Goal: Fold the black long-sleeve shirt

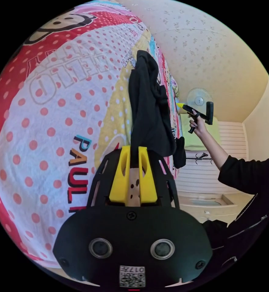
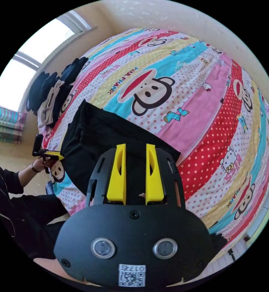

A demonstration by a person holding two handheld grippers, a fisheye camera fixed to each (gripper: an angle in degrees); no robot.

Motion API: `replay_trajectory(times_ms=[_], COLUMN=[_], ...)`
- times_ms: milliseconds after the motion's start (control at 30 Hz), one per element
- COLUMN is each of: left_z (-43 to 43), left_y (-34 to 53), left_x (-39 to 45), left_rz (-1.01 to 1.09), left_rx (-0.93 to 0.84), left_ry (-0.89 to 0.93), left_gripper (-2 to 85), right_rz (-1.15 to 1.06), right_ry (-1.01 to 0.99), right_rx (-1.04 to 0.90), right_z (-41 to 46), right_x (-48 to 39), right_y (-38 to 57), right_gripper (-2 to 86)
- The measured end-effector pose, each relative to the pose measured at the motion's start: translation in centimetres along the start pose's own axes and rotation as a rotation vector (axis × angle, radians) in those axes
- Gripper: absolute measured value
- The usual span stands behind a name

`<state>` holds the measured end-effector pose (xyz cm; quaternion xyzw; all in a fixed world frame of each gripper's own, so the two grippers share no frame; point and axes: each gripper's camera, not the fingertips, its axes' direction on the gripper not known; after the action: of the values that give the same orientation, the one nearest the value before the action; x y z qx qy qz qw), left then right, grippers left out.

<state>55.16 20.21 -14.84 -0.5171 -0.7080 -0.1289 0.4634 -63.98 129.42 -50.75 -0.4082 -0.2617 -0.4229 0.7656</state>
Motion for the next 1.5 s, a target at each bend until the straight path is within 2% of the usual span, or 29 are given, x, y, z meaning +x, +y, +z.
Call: replay_trajectory(times_ms=[167, 267, 367, 500, 600, 733, 833, 967, 1100, 1233, 1333, 1433, 1500], left_z=[-0.2, -0.4, -0.5, -0.7, -0.9, -1.2, -1.5, -1.8, -2.2, -2.6, -3.1, -3.3, -3.9], left_y=[1.3, 2.0, 2.2, 2.6, 2.9, 3.3, 3.6, 4.1, 4.6, 5.0, 5.4, 6.0, 6.5], left_x=[-1.6, -2.7, -3.6, -3.7, -3.9, -4.0, -4.0, -3.9, -3.6, -3.0, -2.3, -1.6, 0.8], left_rz=[0.077, 0.124, 0.122, 0.126, 0.125, 0.126, 0.127, 0.127, 0.125, 0.110, 0.076, -0.015, 0.017], left_rx=[0.066, 0.102, 0.099, 0.103, 0.103, 0.105, 0.106, 0.108, 0.107, 0.099, 0.101, 0.111, 0.130], left_ry=[0.050, 0.098, 0.127, 0.115, 0.114, 0.115, 0.114, 0.111, 0.111, 0.107, 0.129, 0.119, 0.086], left_gripper=[4.6, 4.1, 3.8, 3.6, 3.5, 3.5, 3.5, 3.5, 3.8, 5.6, 7.8, 4.7, 3.0], right_rz=[-0.334, -0.439, -0.478, -0.485, -0.443, -0.281, -0.122, 0.124, 0.233, 0.248, 0.287, 0.317, 0.285], right_ry=[0.186, 0.237, 0.330, 0.318, 0.295, 0.302, 0.236, 0.230, 0.092, -0.026, -0.237, -0.403, -0.467], right_rx=[-0.261, -0.345, -0.466, -0.453, -0.355, -0.262, -0.205, -0.303, -0.190, 0.047, 0.240, 0.132, 0.049], right_z=[3.6, 5.0, 7.1, 6.6, 4.3, 1.6, 0.5, 2.3, 2.1, -1.2, -4.0, -2.9, -0.9], right_x=[-2.1, -3.4, -3.8, -3.7, -2.9, 0.6, 4.6, 9.9, 12.3, 12.7, 12.0, 8.0, 3.9], right_y=[-3.4, -4.9, -5.6, -5.5, -5.0, -4.4, -4.1, -2.8, -0.5, 0.9, 0.6, -1.8, -3.2], right_gripper=[10.2, 9.3, 7.0, 4.1, 3.1, 2.3, 2.3, 3.3, 6.9, 12.2, 12.8, 13.7, 15.2])
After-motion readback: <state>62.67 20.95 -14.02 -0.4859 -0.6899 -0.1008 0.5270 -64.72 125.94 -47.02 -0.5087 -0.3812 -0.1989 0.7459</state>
